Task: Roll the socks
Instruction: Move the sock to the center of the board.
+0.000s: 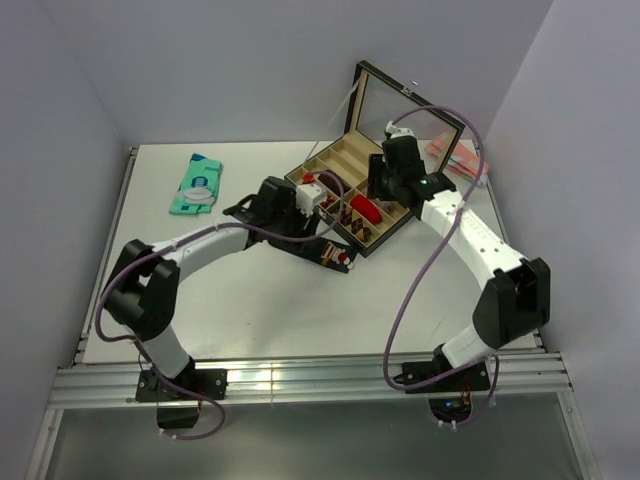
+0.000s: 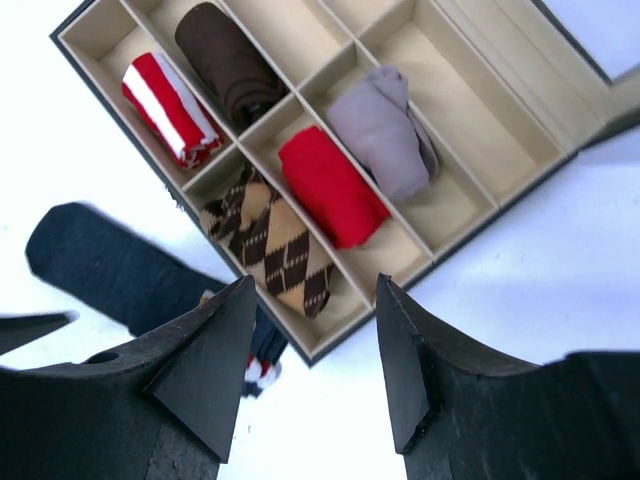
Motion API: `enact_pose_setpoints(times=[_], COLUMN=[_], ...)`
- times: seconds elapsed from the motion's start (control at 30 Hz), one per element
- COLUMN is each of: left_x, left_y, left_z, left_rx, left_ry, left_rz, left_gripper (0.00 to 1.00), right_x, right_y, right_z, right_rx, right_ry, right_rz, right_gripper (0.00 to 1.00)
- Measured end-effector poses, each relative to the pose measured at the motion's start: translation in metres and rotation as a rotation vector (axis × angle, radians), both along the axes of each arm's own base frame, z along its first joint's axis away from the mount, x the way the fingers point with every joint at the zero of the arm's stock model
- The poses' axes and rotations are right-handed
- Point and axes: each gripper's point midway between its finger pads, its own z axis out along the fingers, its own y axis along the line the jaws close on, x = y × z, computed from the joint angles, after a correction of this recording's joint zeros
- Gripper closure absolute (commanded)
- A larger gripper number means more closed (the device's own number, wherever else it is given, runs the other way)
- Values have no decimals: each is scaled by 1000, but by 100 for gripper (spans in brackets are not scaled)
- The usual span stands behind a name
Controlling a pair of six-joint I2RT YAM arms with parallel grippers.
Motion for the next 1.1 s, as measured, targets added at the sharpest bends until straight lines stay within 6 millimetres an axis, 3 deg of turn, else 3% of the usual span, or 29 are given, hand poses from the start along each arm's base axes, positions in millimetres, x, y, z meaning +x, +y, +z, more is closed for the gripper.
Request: enact_pose_setpoints(times=[0.13, 0.3, 0.57, 0.67, 0.9, 1.1], left_x=[5, 23, 51, 51, 37, 6], left_y=[-19, -17, -20, -21, -20, 3], left_z=[-28, -62, -83, -86, -89, -91], left_rx=[55, 119, 172, 197, 256, 329], left_ry=[-2, 9, -6, 5, 22, -8], left_rz=[21, 119, 202, 173, 1, -222], left_gripper=[44, 44, 47, 50, 47, 50], right_x=[-22, -38, -49, -51, -55, -64], right_y=[-7, -13, -17, -16, -16, -17], right_z=[1, 2, -1, -3, -4, -5], right_rx=[36, 62, 79, 80, 79, 80], right_ry=[-18, -32, -39, -36, -36, -38], right_rz=[-26, -44, -54, -53, -48, -42], right_gripper=[42, 42, 43, 43, 43, 43])
